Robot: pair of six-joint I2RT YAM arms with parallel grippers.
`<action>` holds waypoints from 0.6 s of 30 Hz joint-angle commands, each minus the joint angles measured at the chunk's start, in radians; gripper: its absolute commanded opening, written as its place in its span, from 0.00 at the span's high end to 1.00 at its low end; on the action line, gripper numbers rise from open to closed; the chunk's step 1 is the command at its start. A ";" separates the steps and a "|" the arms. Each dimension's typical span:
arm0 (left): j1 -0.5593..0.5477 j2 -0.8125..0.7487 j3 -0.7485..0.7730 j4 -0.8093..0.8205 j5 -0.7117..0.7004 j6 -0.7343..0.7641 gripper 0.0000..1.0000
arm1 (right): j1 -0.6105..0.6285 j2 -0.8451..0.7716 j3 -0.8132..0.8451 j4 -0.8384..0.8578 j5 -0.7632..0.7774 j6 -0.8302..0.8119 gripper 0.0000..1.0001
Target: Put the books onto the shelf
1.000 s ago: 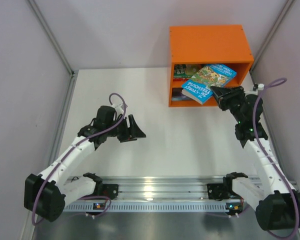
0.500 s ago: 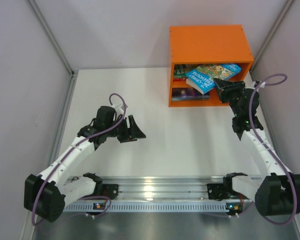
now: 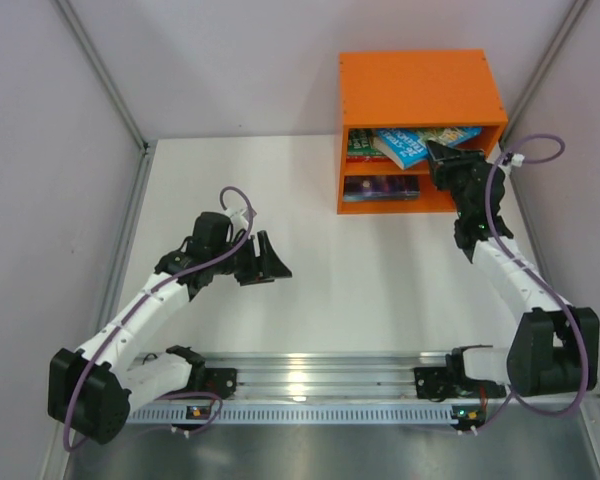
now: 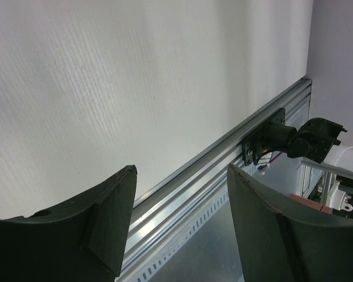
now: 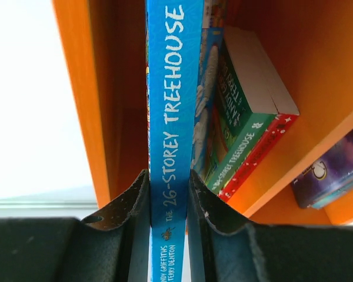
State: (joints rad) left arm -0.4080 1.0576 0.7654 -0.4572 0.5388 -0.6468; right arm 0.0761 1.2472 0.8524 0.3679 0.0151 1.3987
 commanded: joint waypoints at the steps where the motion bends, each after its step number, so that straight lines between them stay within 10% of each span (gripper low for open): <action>1: 0.000 -0.007 -0.008 0.014 0.033 0.019 0.32 | 0.053 0.041 0.111 0.204 0.071 0.022 1.00; 10: 0.000 -0.044 -0.063 0.025 0.047 0.019 0.32 | 0.211 0.207 0.217 0.189 0.265 0.025 1.00; 18: 0.001 -0.059 -0.066 0.011 0.049 0.036 0.32 | 0.264 0.225 0.281 0.016 0.270 0.019 0.58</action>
State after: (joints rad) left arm -0.4080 1.0183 0.7013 -0.4557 0.5793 -0.6365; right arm 0.3096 1.5009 1.0607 0.3676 0.2840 1.4185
